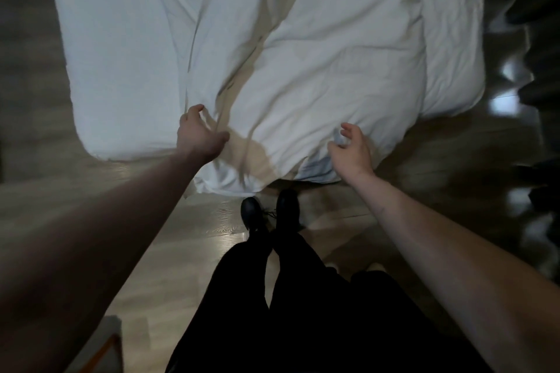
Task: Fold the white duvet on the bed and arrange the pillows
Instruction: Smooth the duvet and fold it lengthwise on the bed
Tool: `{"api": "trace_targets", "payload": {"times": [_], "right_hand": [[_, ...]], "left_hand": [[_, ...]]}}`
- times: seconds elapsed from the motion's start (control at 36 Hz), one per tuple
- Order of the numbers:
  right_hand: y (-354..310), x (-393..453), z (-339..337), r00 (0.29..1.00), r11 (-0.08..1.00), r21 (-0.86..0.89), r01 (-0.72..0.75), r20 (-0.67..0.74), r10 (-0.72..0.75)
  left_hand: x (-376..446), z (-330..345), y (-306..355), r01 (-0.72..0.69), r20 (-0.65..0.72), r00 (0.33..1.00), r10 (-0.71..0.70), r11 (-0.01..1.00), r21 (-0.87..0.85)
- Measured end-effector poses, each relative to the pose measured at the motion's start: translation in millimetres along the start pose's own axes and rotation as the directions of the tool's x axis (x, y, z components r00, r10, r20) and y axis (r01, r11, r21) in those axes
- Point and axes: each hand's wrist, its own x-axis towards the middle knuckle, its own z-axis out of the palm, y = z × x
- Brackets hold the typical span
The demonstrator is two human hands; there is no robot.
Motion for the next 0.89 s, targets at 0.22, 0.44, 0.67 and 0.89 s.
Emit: {"api": "trace_targets", "payload": {"times": [0.22,0.44,0.67,0.89], "right_hand": [[15.0,9.0,9.7,0.998,0.993,-0.106,0.058,0.019,-0.056],[36.7,42.0,-20.5,0.998,0.986,-0.156,0.064,-0.007,-0.066],[30.9,79.6,-81.7,0.993,0.970,-0.218,0.110,0.055,-0.101],[7.0,96.6,-118.7,0.987,0.965,-0.208,0.160,0.068,-0.149]], "left_hand": [[3.0,12.8,-2.7,-0.081,-0.119,0.989,0.085,0.996,0.042],[10.0,23.7,21.1,-0.101,-0.178,0.978,0.108,0.994,0.051],[-1.3,40.8,70.8,-0.077,-0.225,0.968,0.108,0.987,0.143],[-20.1,56.9,106.2,-0.073,-0.226,0.969,0.099,0.990,0.125]]}}
